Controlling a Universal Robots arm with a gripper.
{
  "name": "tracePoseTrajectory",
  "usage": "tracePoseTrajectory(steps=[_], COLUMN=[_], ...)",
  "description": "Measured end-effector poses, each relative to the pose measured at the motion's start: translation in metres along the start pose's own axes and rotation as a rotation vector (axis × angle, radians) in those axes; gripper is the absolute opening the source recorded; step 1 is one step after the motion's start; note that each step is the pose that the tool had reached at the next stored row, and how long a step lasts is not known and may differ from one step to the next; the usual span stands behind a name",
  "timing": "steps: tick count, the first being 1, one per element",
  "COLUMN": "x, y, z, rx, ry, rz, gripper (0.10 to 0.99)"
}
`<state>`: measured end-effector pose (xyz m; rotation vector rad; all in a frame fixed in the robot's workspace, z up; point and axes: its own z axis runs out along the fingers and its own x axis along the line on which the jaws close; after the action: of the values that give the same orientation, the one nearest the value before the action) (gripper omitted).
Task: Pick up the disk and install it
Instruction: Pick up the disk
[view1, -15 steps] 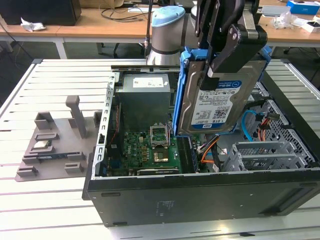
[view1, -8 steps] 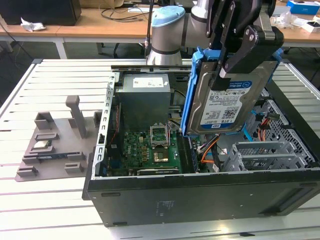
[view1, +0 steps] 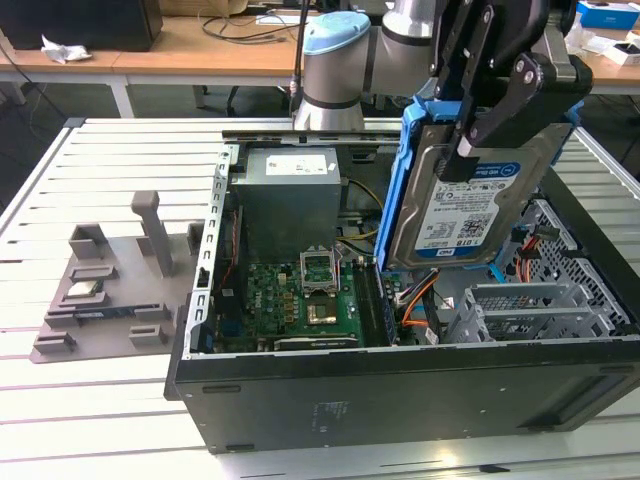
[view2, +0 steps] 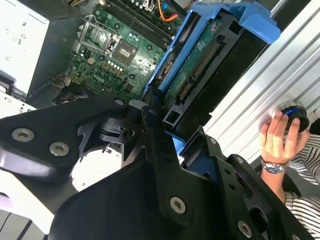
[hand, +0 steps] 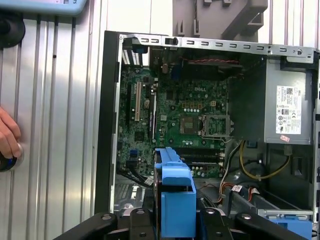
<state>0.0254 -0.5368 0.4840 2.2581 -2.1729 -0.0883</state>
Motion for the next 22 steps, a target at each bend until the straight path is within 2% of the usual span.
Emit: tracePoseTrajectory(steps=[4,8,22], x=[0.0003,0.0008,0.0017], y=[-0.0067,-0.0196,-0.0435], z=[0.0001,0.0003,0.0004], rx=[0.0,0.0,0.0], ry=[0.0004,0.0006,0.0008], rz=[0.0,0.0,0.0], gripper=[0.369,0.369,0.369])
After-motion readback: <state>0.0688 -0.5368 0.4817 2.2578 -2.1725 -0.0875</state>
